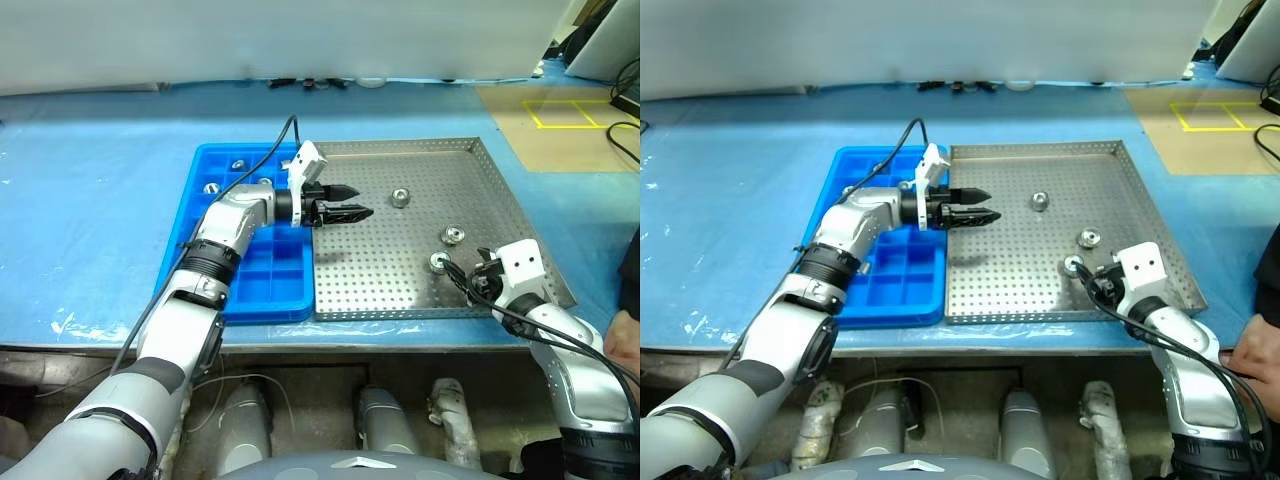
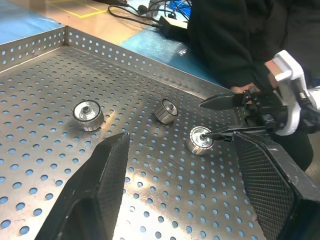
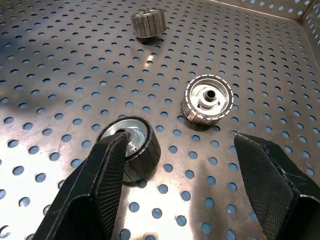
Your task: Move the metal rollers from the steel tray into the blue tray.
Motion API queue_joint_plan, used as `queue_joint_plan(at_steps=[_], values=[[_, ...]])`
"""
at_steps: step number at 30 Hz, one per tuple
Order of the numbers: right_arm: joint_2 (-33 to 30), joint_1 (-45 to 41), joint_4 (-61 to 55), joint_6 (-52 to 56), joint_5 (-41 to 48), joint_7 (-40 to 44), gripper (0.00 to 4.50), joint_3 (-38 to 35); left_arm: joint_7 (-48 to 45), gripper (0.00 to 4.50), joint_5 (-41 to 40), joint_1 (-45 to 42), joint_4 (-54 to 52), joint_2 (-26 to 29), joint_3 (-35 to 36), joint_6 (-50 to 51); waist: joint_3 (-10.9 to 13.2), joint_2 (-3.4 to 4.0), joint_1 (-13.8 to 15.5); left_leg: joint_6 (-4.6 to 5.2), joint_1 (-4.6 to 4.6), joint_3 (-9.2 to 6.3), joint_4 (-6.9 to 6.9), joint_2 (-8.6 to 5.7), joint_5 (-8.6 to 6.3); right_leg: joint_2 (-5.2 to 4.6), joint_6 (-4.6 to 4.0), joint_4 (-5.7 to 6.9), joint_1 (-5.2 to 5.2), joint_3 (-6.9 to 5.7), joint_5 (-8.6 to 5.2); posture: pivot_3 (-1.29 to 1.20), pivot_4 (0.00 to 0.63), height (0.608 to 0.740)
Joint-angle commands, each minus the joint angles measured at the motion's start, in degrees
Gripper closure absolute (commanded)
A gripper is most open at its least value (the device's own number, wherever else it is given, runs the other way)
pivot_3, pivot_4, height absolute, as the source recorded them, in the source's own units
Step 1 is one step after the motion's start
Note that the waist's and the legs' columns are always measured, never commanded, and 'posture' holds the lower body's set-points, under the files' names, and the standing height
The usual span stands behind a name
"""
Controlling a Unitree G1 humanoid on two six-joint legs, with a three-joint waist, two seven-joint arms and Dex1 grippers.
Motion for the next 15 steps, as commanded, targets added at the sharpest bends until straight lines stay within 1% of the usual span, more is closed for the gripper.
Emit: queue_joint_plan(at_steps=[1,9,15], values=[[-0.8,-2.9,-0.1,-1.1,-0.5,1.4,0.92,2.9,0.3,1.05,0.0,-0.1,-1.0,-0.1,0.6,0.0,0.0,0.0,-0.2,0.0,0.0,0.0,0.01,0.01,0.0,0.01,0.0,0.0,0.0,0.01,0.0,-0.38,0.15,0.74],[-1.7,-5.8,-2.3,1.1,0.8,4.4,0.92,6.5,1.0,1.05,-0.1,0.9,-2.3,0.1,0.6,0.8,0.0,0.0,0.0,0.03,-0.02,0.0,-0.01,0.01,-0.01,0.01,0.0,-0.01,0.0,0.0,0.0,-0.36,0.15,0.74],[-2.0,-6.8,3.1,-1.1,-1.7,4.0,0.92,7.7,1.8,1.05,0.3,2.0,-3.9,0.2,0.1,1.1,0.0,0.0,0.4,0.03,0.0,0.0,0.03,0.01,-0.01,0.0,-0.01,0.01,0.03,0.0,0.0,-0.35,0.15,0.74]])
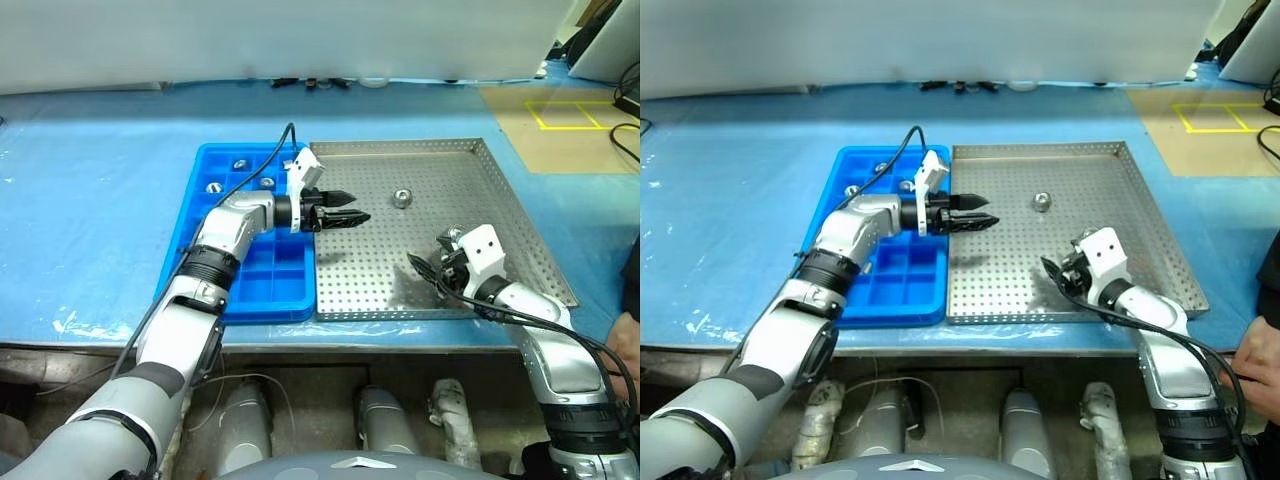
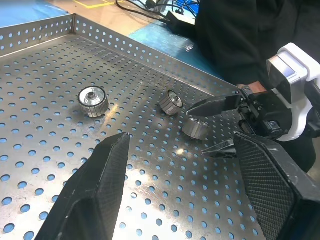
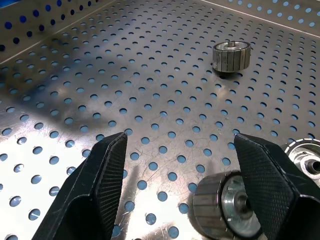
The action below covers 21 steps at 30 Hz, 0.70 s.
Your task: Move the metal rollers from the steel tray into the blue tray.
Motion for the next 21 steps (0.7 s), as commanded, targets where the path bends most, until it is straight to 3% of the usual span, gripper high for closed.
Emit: queue_joint_plan(at_steps=[1,19,21], values=[[-0.7,-0.6,2.0,-2.0,-1.2,-0.4,0.92,-0.1,0.4,1.05,0.3,0.0,-2.7,0.2,0.1,0.0,0.0,0.0,0.1,0.0,0.0,0.01,0.0,0.0,0.0,0.0,0.0,0.0,0.0,0.0,0.0,-0.35,0.15,0.74],[0.8,-0.8,4.8,-4.2,-2.5,-1.1,0.92,1.5,1.4,1.05,1.2,0.3,-3.0,1.1,0.5,0.1,0.0,0.0,0.0,0.0,0.0,0.01,-0.02,0.01,0.0,0.01,0.0,-0.01,-0.01,0.0,0.0,-0.34,0.15,0.74],[0.9,-0.7,4.8,-4.3,-2.1,-1.0,1.32,1.1,1.2,1.03,0.9,0.9,-4.0,1.3,0.6,0.8,0.0,0.0,0.0,0.0,0.0,0.0,-0.02,0.01,0.0,0.01,0.0,-0.01,-0.01,0.0,0.0,-0.34,0.15,0.74]])
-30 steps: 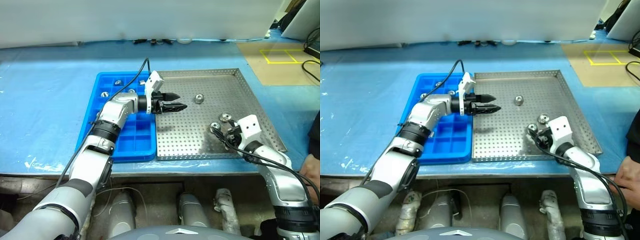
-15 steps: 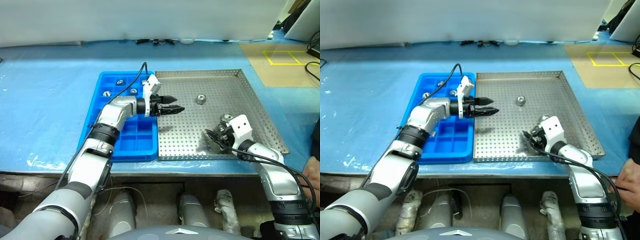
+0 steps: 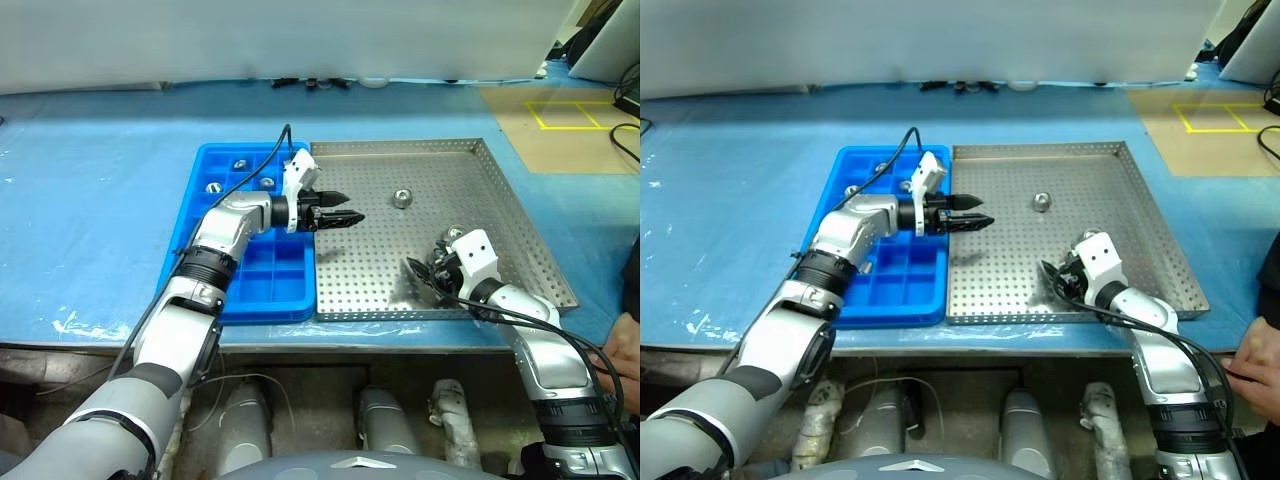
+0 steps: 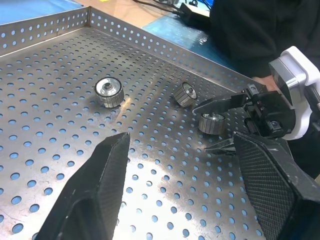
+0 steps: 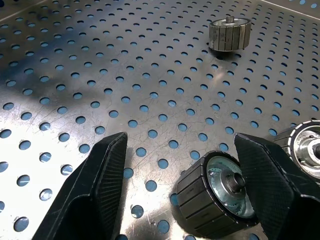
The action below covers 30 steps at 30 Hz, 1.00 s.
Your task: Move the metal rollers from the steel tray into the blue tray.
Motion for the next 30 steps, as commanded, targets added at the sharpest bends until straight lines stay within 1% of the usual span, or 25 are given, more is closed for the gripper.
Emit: queue_joint_plan(at_steps=[1,6,7,11,20,23,25,30], values=[[0.3,0.0,0.0,-1.0,0.5,-0.1,1.48,-0.8,-0.4,1.03,-0.8,0.9,-4.0,0.6,0.5,0.7,0.0,0.0,0.0,0.0,0.0,-0.01,0.0,0.0,0.0,0.0,0.0,0.0,0.0,0.0,0.0,-0.34,0.15,0.74],[0.5,-0.1,-0.2,-1.8,1.1,-0.1,3.19,-1.5,-0.5,1.03,-0.7,2.5,-6.0,1.5,0.4,1.7,0.0,0.0,0.0,0.0,0.01,0.0,-0.01,0.01,0.0,0.0,0.0,0.0,0.0,0.0,0.0,-0.34,0.15,0.74],[0.5,-0.2,-0.2,-1.8,1.2,0.0,3.44,-1.5,-0.9,1.03,-1.0,2.7,-6.6,1.7,0.5,2.1,0.0,0.0,0.0,0.0,0.02,0.0,0.0,0.01,0.0,0.0,0.0,0.0,0.01,0.0,0.0,-0.34,0.15,0.74],[0.6,-0.6,-0.2,-1.9,1.6,0.1,3.49,-1.3,-3.3,1.03,-1.9,3.7,-8.7,3.1,0.4,2.7,0.0,0.0,0.0,-0.01,0.02,-0.01,0.0,0.0,0.0,0.0,0.0,0.0,0.01,0.01,0.0,-0.33,0.15,0.74],[2.5,-1.8,-2.7,-1.9,3.5,-0.8,3.49,-2.3,-4.2,1.03,-1.9,3.8,-8.9,4.8,0.7,2.4,0.0,0.0,-0.2,-0.01,0.02,0.0,-0.03,0.01,0.0,0.01,0.0,0.0,-0.03,0.03,0.0,-0.33,0.15,0.74],[3.5,-4.1,-5.7,-0.2,5.5,-1.3,3.49,-2.8,-7.9,1.03,-5.3,4.8,-12.7,6.4,2.6,2.2,0.0,0.0,-0.5,-0.01,-0.01,0.0,-0.06,0.01,0.0,0.01,0.0,0.01,-0.14,0.1,0.0,-0.32,0.15,0.74],[4.3,-7.4,-8.2,1.3,6.5,-1.4,3.49,-1.4,-11.1,1.03,-7.0,6.3,-15.6,9.1,3.9,0.9,0.0,0.0,-0.7,-0.01,-0.01,-0.02,-0.1,0.02,0.0,0.03,0.0,0.02,-0.19,0.15,0.0,-0.3,0.15,0.74],[6.2,-15.2,-9.0,3.9,7.4,0.3,3.49,3.4,-12.9,1.03,-6.9,8.5,-17.2,14.6,5.2,-1.0,0.0,0.0,-0.3,-0.07,0.08,-0.01,-0.19,0.13,0.03,0.09,0.0,0.09,-0.24,0.23,0.0,-0.24,0.15,0.74]])
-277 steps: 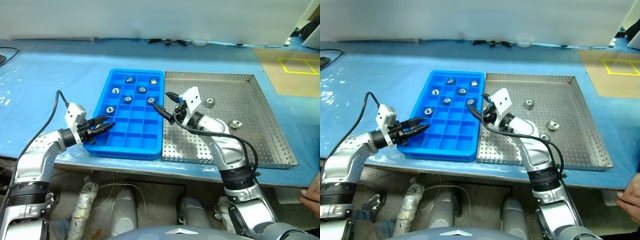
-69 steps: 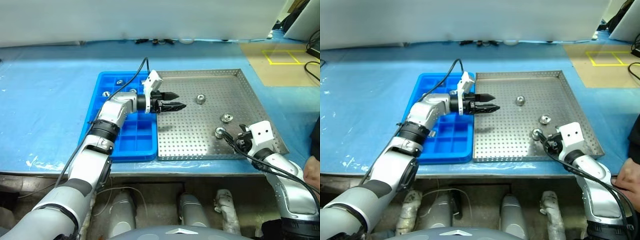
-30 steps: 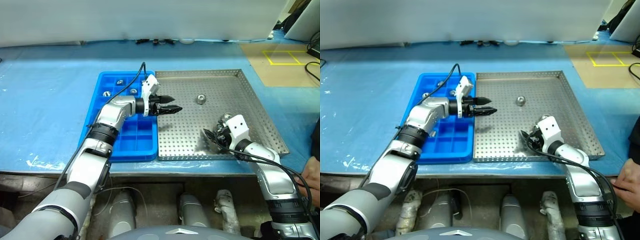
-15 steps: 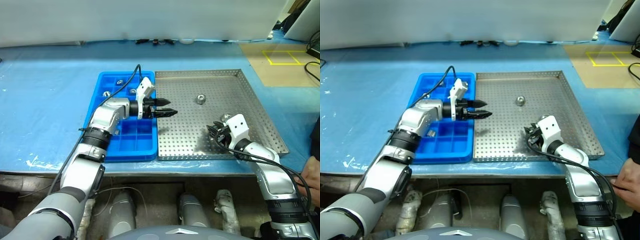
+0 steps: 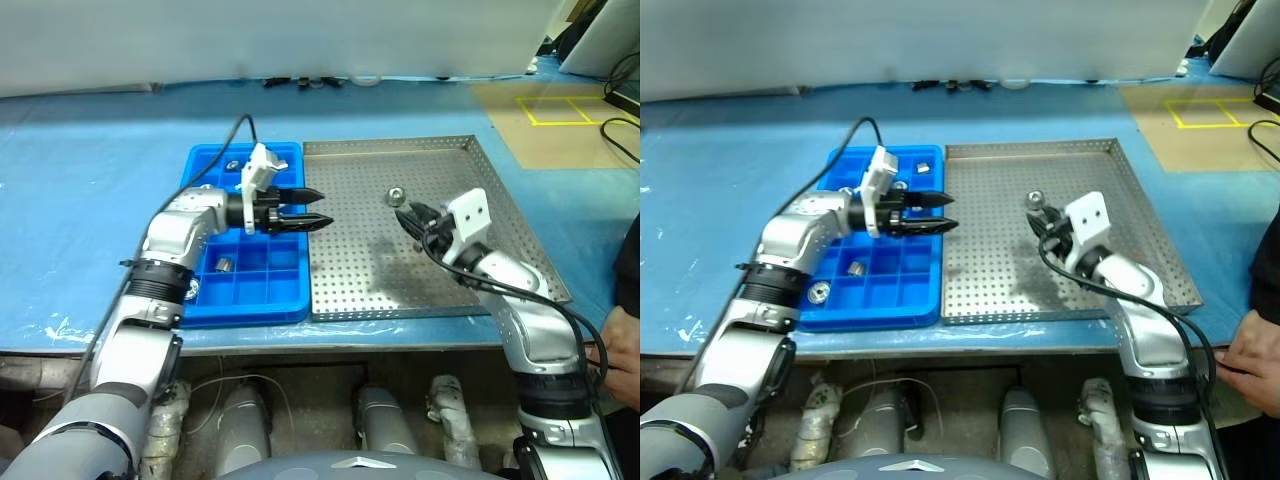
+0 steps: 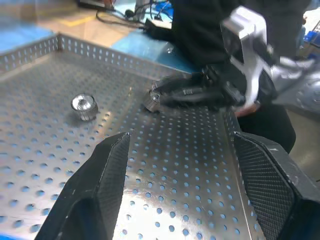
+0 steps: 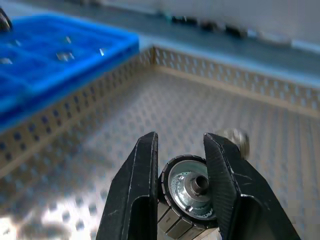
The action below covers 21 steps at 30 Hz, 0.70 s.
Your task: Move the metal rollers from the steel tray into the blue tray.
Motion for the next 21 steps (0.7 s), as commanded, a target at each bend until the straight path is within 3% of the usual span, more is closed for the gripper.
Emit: queue_joint_plan(at_steps=[1,12,21], values=[[1.4,-4.5,-2.0,1.2,1.8,1.5,3.49,3.1,-1.0,1.03,-1.3,1.1,-2.6,2.7,2.2,-1.4,0.0,0.0,0.3,-0.01,0.02,0.01,-0.01,-0.01,0.0,0.0,0.0,0.0,0.01,0.0,0.0,-0.23,0.15,0.74],[13.0,-18.9,14.0,-1.1,2.7,7.2,3.49,12.0,5.2,1.03,-4.5,17.7,-21.5,11.8,8.4,1.7,0.0,0.0,3.4,-0.15,0.0,-0.06,-0.18,0.03,0.07,-0.02,0.0,0.02,-0.06,-0.07,0.0,0.01,0.15,0.74],[11.7,-17.5,20.0,-3.9,1.0,11.4,3.49,13.3,11.8,1.03,-7.8,27.6,-29.9,14.7,13.2,5.9,0.0,-0.02,6.5,-0.5,0.01,-0.12,-0.42,0.01,0.28,-0.02,0.01,0.1,-0.04,-0.33,-0.01,0.09,0.15,0.74]])
